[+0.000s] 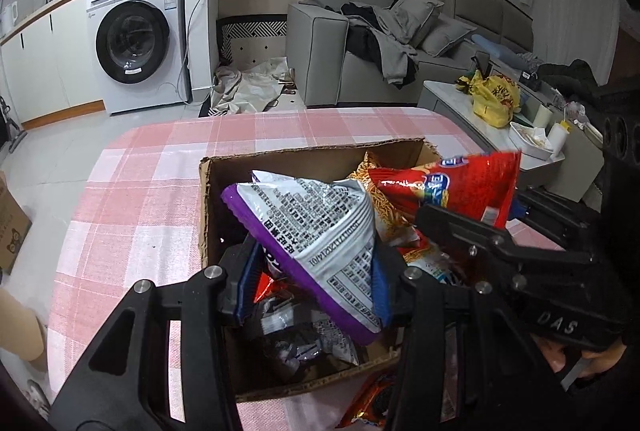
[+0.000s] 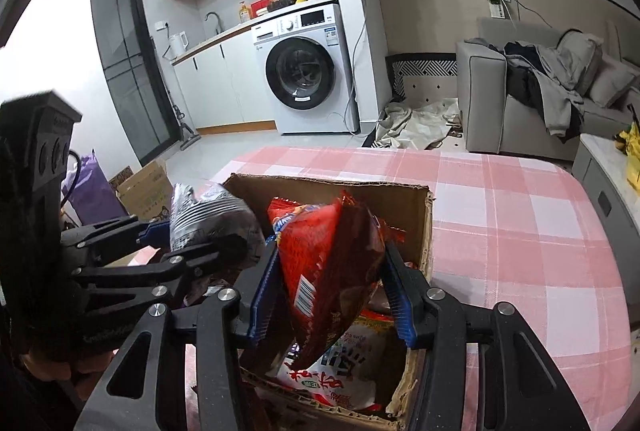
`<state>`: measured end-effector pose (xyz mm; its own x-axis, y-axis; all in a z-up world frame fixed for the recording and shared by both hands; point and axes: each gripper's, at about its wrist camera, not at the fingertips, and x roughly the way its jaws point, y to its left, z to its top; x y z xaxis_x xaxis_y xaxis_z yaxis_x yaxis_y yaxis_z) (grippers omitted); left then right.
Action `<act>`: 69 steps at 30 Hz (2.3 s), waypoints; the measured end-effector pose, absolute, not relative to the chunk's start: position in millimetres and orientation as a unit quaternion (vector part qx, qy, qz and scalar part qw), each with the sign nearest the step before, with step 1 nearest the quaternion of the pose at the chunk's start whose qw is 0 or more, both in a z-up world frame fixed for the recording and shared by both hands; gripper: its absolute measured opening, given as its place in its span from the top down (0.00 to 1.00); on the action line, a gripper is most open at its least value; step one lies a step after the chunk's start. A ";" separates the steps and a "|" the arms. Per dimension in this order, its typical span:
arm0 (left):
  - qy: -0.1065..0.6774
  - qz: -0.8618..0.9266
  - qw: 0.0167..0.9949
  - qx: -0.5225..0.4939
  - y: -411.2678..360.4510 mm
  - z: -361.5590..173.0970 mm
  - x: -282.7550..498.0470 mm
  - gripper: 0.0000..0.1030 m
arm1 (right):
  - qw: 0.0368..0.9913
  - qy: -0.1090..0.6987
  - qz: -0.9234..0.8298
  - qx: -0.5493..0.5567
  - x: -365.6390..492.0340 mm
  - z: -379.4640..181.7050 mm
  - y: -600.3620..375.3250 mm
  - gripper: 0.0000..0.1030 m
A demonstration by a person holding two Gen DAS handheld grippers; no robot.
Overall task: Organize snacks
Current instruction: 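Carry both held packets into the cardboard box and open both grippers, then withdraw both grippers from the box toward the last Oreo packet, then move both open grippers over the red Oreo packet and clear cracker packet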
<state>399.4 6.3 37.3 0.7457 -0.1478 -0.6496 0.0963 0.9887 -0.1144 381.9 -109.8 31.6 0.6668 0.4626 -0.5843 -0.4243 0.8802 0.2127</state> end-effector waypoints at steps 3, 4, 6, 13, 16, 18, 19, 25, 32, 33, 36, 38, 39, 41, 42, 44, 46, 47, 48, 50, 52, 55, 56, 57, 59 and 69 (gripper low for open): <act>0.350 -0.061 0.934 -0.033 4.6 39.5 398.1 0.56 | 0.918 0.314 0.240 0.030 375.1 37.2 -113.3 0.31; 0.350 -0.059 0.934 -0.032 4.0 40.7 395.9 0.51 | 0.920 0.307 0.239 0.035 371.0 39.9 -116.4 0.23; 0.351 -0.059 0.934 -0.033 3.1 42.9 391.1 0.36 | 0.925 0.294 0.236 0.038 362.5 45.2 -123.1 0.18; 0.340 -0.047 0.938 -0.037 17.8 53.5 346.8 0.14 | 0.934 0.287 0.208 0.036 319.5 56.2 -149.3 0.00; 0.330 -0.043 0.942 -0.046 26.4 55.3 319.8 0.00 | 0.934 0.293 0.200 0.045 301.3 53.9 -163.5 0.00; 0.321 -0.041 0.944 -0.054 30.6 56.1 301.3 0.01 | 0.935 0.296 0.192 0.048 292.1 52.2 -168.6 0.00; 0.320 -0.041 0.945 -0.055 32.2 56.4 291.9 0.01 | 0.934 0.298 0.190 0.051 286.7 50.4 -171.0 0.00; 0.312 -0.032 0.948 -0.054 41.4 55.5 247.2 0.01 | 0.931 0.308 0.191 0.045 257.8 42.4 -170.0 0.00; 0.320 -0.020 0.946 -0.050 46.6 43.3 221.3 0.01 | 0.926 0.324 0.190 0.040 242.3 30.5 -164.2 0.00; 0.324 -0.022 0.945 -0.051 47.4 40.0 218.5 0.01 | 0.925 0.326 0.190 0.040 241.7 28.9 -163.3 0.00; 0.331 -0.022 0.942 -0.051 46.2 30.8 216.4 0.01 | 0.921 0.338 0.187 0.038 240.5 20.6 -162.0 0.00; 0.340 -0.022 0.939 -0.047 42.6 25.7 221.0 0.01 | 0.918 0.347 0.185 0.039 240.6 12.9 -161.3 0.00; 0.345 -0.022 0.937 -0.043 40.6 22.3 221.3 0.01 | 0.917 0.351 0.185 0.039 240.4 9.0 -161.1 0.00; 0.349 -0.021 0.936 -0.038 36.7 19.0 224.9 0.01 | 0.914 0.359 0.183 0.039 241.3 2.5 -160.2 0.00; 0.352 -0.022 0.935 -0.036 34.9 17.1 225.7 0.01 | 0.913 0.364 0.182 0.038 241.7 -1.0 -159.8 0.00; 0.356 -0.025 0.934 -0.034 32.5 13.7 227.4 0.01 | 0.911 0.369 0.181 0.036 242.6 -6.0 -159.7 0.00; 0.360 -0.026 0.932 -0.034 31.2 10.3 230.0 0.01 | 0.908 0.377 0.180 0.036 244.3 -10.8 -158.8 0.00; 0.362 -0.027 0.931 -0.035 31.3 8.9 231.5 0.01 | 0.906 0.382 0.181 0.033 246.0 -13.3 -157.8 0.00; 0.366 -0.027 0.930 -0.035 31.0 6.4 232.9 0.01 | 0.904 0.386 0.181 0.031 247.7 -15.3 -156.7 0.00; 0.371 -0.027 0.928 -0.035 31.4 2.8 235.3 0.01 | 0.899 0.398 0.180 0.025 251.6 -21.8 -153.7 0.00; 0.375 -0.026 0.926 -0.034 31.6 -0.4 237.5 0.01 | 0.894 0.411 0.179 0.020 255.7 -29.6 -149.7 0.00; 0.380 -0.026 0.924 -0.037 32.9 -4.7 241.8 0.01 | 0.886 0.428 0.178 0.015 261.7 -39.7 -144.2 0.00; 0.381 -0.026 0.923 -0.038 33.8 -6.2 242.5 0.01 | 0.884 0.433 0.177 0.014 264.0 -43.0 -142.8 0.00; 0.383 -0.026 0.923 -0.038 34.1 -7.6 243.9 0.01 | 0.882 0.436 0.175 0.014 266.3 -45.5 -141.8 0.00; 0.386 -0.023 0.922 -0.039 35.6 -10.9 245.7 0.01 | 0.881 0.441 0.173 0.015 271.5 -49.6 -140.3 0.00; 0.406 -0.017 0.912 -0.048 43.8 -30.1 256.8 0.01 | 0.865 0.459 0.205 -0.003 283.7 -63.1 -111.8 0.00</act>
<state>256.8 43.8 -30.1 0.6692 -0.0705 -0.7397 -0.0078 0.9948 -0.1018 283.7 -111.8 -63.1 0.4949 0.3522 -0.7944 -0.3579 0.9157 0.1830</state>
